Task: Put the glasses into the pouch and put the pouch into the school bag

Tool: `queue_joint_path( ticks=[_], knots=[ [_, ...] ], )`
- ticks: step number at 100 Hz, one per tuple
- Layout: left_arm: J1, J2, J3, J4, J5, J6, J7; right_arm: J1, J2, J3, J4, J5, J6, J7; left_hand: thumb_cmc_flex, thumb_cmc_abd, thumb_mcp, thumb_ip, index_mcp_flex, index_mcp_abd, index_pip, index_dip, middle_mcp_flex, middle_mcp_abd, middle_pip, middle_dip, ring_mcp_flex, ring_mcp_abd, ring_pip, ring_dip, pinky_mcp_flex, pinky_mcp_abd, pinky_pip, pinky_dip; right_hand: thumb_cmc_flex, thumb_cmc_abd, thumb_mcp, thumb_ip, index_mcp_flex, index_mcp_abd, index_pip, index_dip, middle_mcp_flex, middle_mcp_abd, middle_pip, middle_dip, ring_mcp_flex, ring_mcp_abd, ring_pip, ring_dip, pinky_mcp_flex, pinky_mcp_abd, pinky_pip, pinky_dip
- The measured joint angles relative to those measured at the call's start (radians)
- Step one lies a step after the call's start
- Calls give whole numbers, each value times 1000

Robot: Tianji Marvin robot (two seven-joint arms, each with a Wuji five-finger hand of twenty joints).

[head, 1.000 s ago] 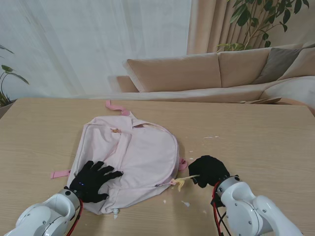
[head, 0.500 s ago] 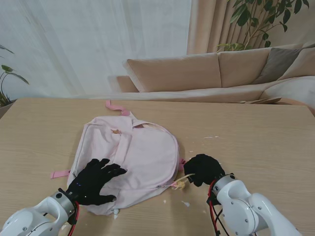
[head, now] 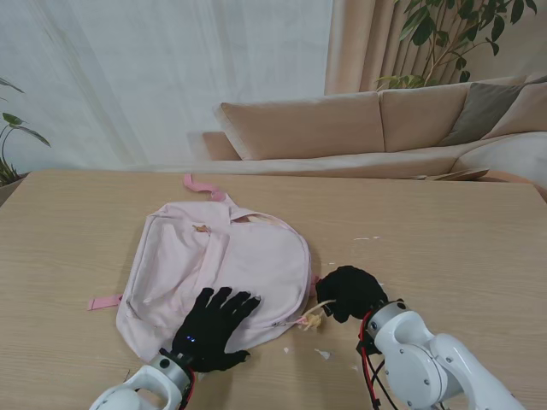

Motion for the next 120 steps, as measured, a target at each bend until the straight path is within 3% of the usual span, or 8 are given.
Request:
queue_joint_path(
  ticks=[12,28,41,45,61,77,93,120],
  knots=[
    [-35,-13,31,49,-58,8,62,-1,0,2,-1,0,-4,0,171,50,-1,1,37,-67,227,52,52,11,148,39,17,6,38,30,30,6,4,12,0,0,0,0,0,0,0,0,0,0,0,0,0,0,0,0,0,0,0,8],
    [-63,-23,56,72,-108,8,76,-4,0,6,-2,0,-7,0,402,116,-122,1,230,-105,410,-3,169,44,298,15,78,30,77,49,66,27,16,25,0,0,0,0,0,0,0,0,0,0,0,0,0,0,0,0,0,0,0,10],
    [-90,-25,88,86,-105,36,80,-8,-1,12,-2,6,-7,-1,667,142,-444,1,362,-116,549,-5,265,50,360,28,133,44,161,88,101,27,35,41,0,0,0,0,0,0,0,0,0,0,0,1,0,0,0,0,0,0,0,10],
    [-94,-29,90,95,-124,37,101,-10,-1,14,-3,9,-7,-1,704,148,-478,1,379,-121,630,12,306,50,381,62,152,48,184,99,115,41,40,50,0,0,0,0,0,0,0,0,0,0,0,1,0,0,0,0,0,0,0,10],
    [-82,-44,55,96,-126,16,118,-21,-3,31,-5,10,-6,2,717,148,-486,1,390,-153,824,228,494,70,385,318,222,81,313,127,182,67,78,91,0,0,0,-1,0,0,0,0,0,0,0,1,0,0,0,0,0,0,0,10],
    [-22,-52,-54,58,-121,-92,105,-28,-5,54,-11,20,6,13,717,148,-477,-1,401,-155,860,445,610,96,377,512,270,106,409,154,227,82,153,141,0,0,0,-2,0,0,3,10,0,0,0,2,0,0,0,0,0,0,0,12],
    [20,-42,-133,37,-98,-178,75,-18,-5,66,-8,38,35,26,717,148,-477,-14,401,-155,858,532,611,100,398,542,271,106,435,162,179,82,348,149,0,0,1,-2,0,0,11,12,0,0,0,6,0,0,0,0,0,0,0,20],
    [48,-27,-238,37,-15,-378,73,58,-6,43,43,63,75,40,702,148,-478,-35,399,-156,830,604,650,71,400,544,295,107,443,162,139,85,539,47,0,0,1,-13,0,-9,12,12,11,-50,2,7,2,0,0,0,2,0,0,22]
  ],
)
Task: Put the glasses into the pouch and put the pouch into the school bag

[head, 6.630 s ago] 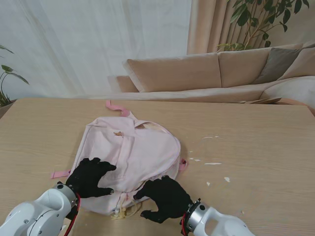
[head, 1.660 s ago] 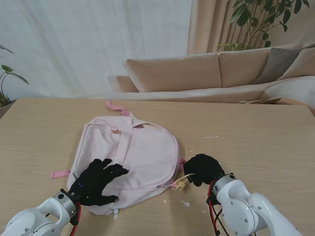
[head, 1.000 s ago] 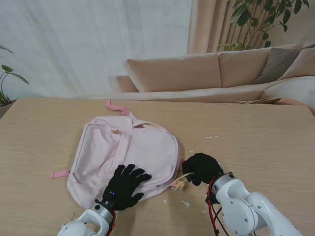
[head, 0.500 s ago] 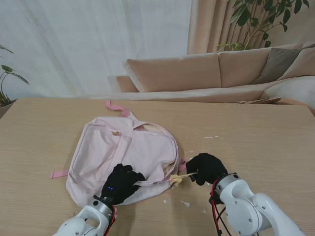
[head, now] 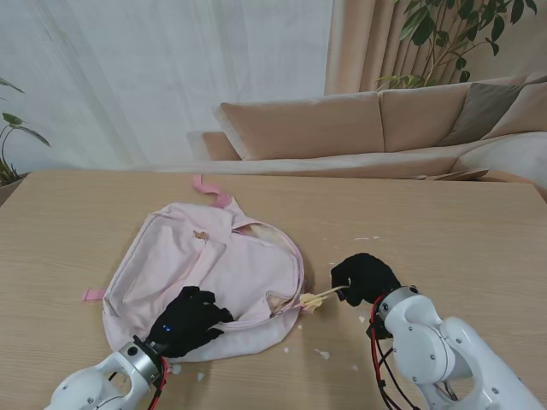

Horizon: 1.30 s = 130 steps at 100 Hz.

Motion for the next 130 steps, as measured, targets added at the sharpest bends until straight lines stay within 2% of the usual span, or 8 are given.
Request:
queue_joint_path(
  ticks=[23,31,43,54,90,106,121,130],
  knots=[
    [31,0,-43,-16,-59,8,-10,32,-5,-24,14,13,13,2,-3,0,0,-6,-1,-1,-13,18,-4,-3,-1,0,0,0,-11,0,-22,0,2,-23,0,8,0,-1,0,-17,-4,0,2,-20,0,0,0,0,0,0,1,1,0,10],
    [39,0,-45,-24,-119,20,-42,35,-5,-30,14,13,9,-2,-7,0,16,-6,-45,-10,10,-118,-50,3,-38,-39,-15,0,-46,0,-41,0,-25,-38,0,8,0,-1,0,-17,8,0,2,-15,11,2,0,1,0,0,2,2,1,10],
    [57,0,-49,-56,-159,39,-124,32,-2,-37,10,9,-7,-19,-426,-106,481,27,-168,85,-84,-359,-308,21,38,-371,-96,-7,-121,-26,-74,4,-174,-63,1,8,1,-1,0,-15,20,7,2,-2,13,8,0,5,0,0,4,7,4,12],
    [69,8,-23,-97,-157,80,-157,27,1,-48,3,4,-26,-29,-616,-161,542,28,-253,166,-232,-475,-424,32,-15,-455,-167,-11,-197,-49,-91,5,-295,-73,1,8,1,-1,0,-15,22,9,2,0,13,12,0,5,0,0,5,7,5,12],
    [-31,20,214,-97,-52,300,-122,28,0,-83,1,12,-51,-46,-679,-196,543,28,-337,208,-359,-562,-543,21,-48,-469,-206,-34,-265,-51,-88,5,-488,1,1,8,2,-1,0,-15,23,9,2,2,13,13,0,6,0,0,5,8,6,12],
    [-96,14,295,-43,-42,384,-46,28,-1,-86,-5,17,-57,-52,-534,-157,565,28,-344,151,-113,-353,-465,16,69,-380,-180,-34,-224,-18,-48,4,-490,29,1,8,2,-1,0,-15,23,9,2,2,13,13,0,6,0,0,5,8,6,13],
    [-121,2,317,-3,-96,385,9,27,-3,-83,-12,20,-57,-52,-80,-82,188,16,-106,84,-41,-423,-217,20,43,-180,-85,-15,-122,8,8,4,-473,66,1,8,2,0,0,-15,23,9,2,2,13,13,0,6,0,0,5,8,6,13],
    [-121,-4,318,0,-119,385,10,28,-4,-79,-15,20,-56,-51,0,-71,129,16,19,84,-42,-457,-36,31,-10,-79,-1,1,-38,37,56,20,-444,91,1,8,2,0,0,-15,23,9,2,3,13,13,0,6,0,0,5,8,7,13]
  ],
)
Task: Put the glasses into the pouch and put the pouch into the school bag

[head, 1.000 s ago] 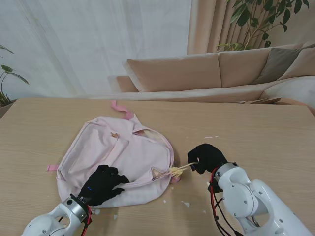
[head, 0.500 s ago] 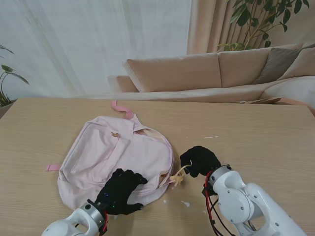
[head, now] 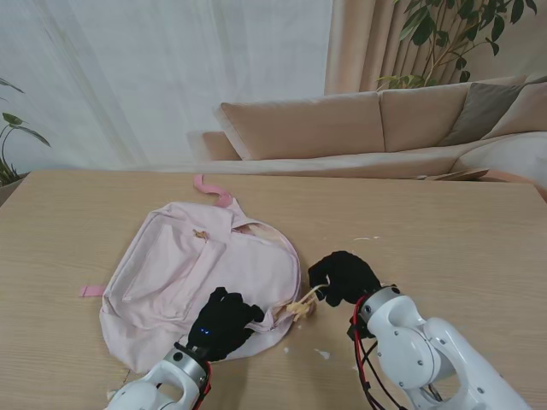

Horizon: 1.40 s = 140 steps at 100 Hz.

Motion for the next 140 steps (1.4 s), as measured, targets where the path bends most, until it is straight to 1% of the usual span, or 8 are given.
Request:
queue_joint_path(
  ticks=[29,65,82,91,101,115,125,140],
  knots=[
    [47,-9,-96,-11,20,-139,-12,25,-3,18,5,28,43,19,1,0,20,-14,44,0,10,341,56,16,237,99,87,43,203,197,-12,1,353,75,0,0,0,0,0,1,0,0,0,0,0,0,0,0,0,0,0,0,0,0],
    [120,-1,-214,-51,68,-276,-9,129,-4,-24,71,55,103,65,-26,9,19,-37,43,0,-44,511,55,13,272,152,87,43,214,204,-61,1,520,-78,0,0,0,0,1,-3,0,0,8,-22,-6,-5,4,0,0,0,5,0,0,0],
    [143,-1,-247,-58,73,-308,28,153,-8,-38,91,57,127,79,-28,10,19,-37,43,0,-49,517,55,6,272,153,87,43,205,204,-67,1,520,-92,0,0,0,0,11,-10,-2,0,11,-32,-10,-8,4,0,0,0,5,0,0,0],
    [148,-1,-248,-52,63,-295,53,154,-8,-35,92,63,125,78,-29,11,21,-31,-82,-33,-16,280,39,-3,54,147,56,16,131,77,-92,1,467,-129,0,0,0,0,11,-10,0,0,11,-30,-8,-6,4,0,0,0,5,0,0,0],
    [160,-1,-263,-58,6,-282,-34,146,-5,-26,88,60,107,70,-378,-21,345,14,-237,15,-127,18,-193,1,49,-230,-29,11,18,-10,-122,8,321,-150,0,0,0,0,11,-8,2,0,11,-20,-2,-5,4,0,0,0,5,1,0,0],
    [167,7,-253,-62,67,-234,-28,120,1,-23,66,48,70,51,-581,-101,416,23,-356,79,-175,-41,-328,3,51,-336,-99,3,-70,-37,-133,9,179,-153,0,0,0,0,11,-8,7,0,11,-15,-2,-2,4,0,0,0,5,1,0,0],
    [169,11,-232,-71,70,-194,-23,104,1,-27,51,43,56,39,-629,-114,417,23,-371,63,-124,39,-374,3,55,-334,-105,2,-86,-37,-129,9,113,-138,0,0,1,0,11,-8,8,0,11,-15,-2,-1,4,0,0,0,6,1,0,0],
    [163,12,-178,-72,36,-163,-8,90,1,-38,34,38,37,24,-628,-115,422,23,-380,-90,121,354,-386,1,101,-273,-115,3,-90,-35,-108,9,29,-88,0,0,1,0,11,-8,9,0,11,-14,-2,-1,4,0,0,0,8,1,0,0]
  ],
)
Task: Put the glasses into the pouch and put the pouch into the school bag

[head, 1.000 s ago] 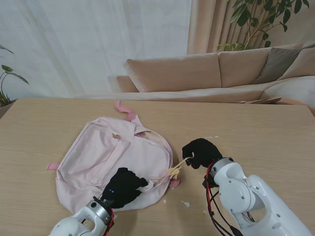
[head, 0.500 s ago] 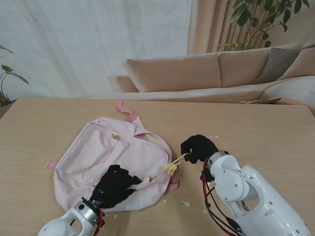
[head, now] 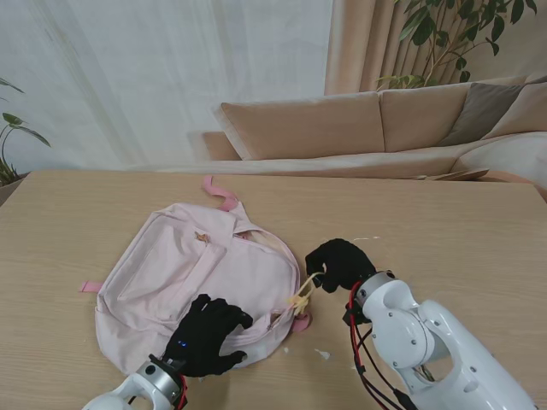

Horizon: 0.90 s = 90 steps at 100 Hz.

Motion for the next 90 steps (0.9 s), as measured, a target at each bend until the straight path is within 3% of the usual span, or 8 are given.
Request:
queue_joint_path(
  ticks=[15,28,37,45,56,70,80,90],
  knots=[
    [-18,0,45,3,17,16,-1,-2,0,-14,-5,-2,-10,-6,85,0,3,0,-33,-147,184,223,1,-18,35,38,0,0,1,5,18,0,-39,40,0,0,0,0,0,0,0,0,0,0,0,0,0,0,0,0,0,0,0,0],
    [-41,1,88,20,45,57,42,1,-1,-22,-5,0,-11,-5,254,0,-114,-11,-4,-173,208,173,42,-27,52,38,4,0,12,10,29,0,-46,51,0,0,0,0,0,0,0,0,0,0,0,0,0,0,0,0,0,0,0,0],
    [-44,0,95,26,74,86,63,3,-2,-22,-4,4,-10,-4,256,0,-122,-12,37,-102,80,49,42,-27,51,38,4,0,23,14,29,0,-47,51,0,0,0,0,0,0,0,0,0,0,0,1,0,0,0,0,0,0,0,0],
    [-45,0,97,25,109,113,57,4,-2,-20,-4,4,-9,-2,155,14,-46,-1,37,17,-52,-58,40,-27,43,38,4,0,26,15,27,0,-50,51,0,0,0,0,0,0,0,0,0,1,0,1,0,0,0,0,0,0,0,0],
    [-43,2,97,14,126,132,1,5,-3,-16,-6,6,-7,-3,12,14,-31,-1,1,79,-220,-205,-51,-41,-13,11,-40,-15,-15,15,-6,0,-71,51,0,0,0,0,0,0,0,0,0,1,0,1,0,0,0,0,0,0,0,0],
    [-46,9,102,0,141,144,-49,6,-3,-15,-10,5,-7,-3,6,0,-7,-1,1,91,-248,-235,-60,-43,-27,1,-50,-23,-21,15,-13,0,-73,51,0,0,0,0,0,1,0,0,0,1,0,1,0,0,0,0,0,0,0,0],
    [-58,11,123,13,149,176,-5,7,-3,-14,-11,5,-7,-3,150,62,-50,-1,4,34,-186,-194,-38,-43,-24,1,-48,-23,-21,18,-11,0,-73,51,0,0,0,0,0,1,0,0,0,2,0,1,0,0,0,0,0,0,0,0],
    [-65,7,127,26,108,180,24,9,-3,-11,-12,5,-4,-3,464,167,-367,-1,231,7,-267,-355,41,-35,-39,-38,-30,-22,-8,22,-1,-1,-73,51,0,0,0,0,0,1,0,0,0,2,0,1,0,0,0,0,1,0,0,1]
  ],
)
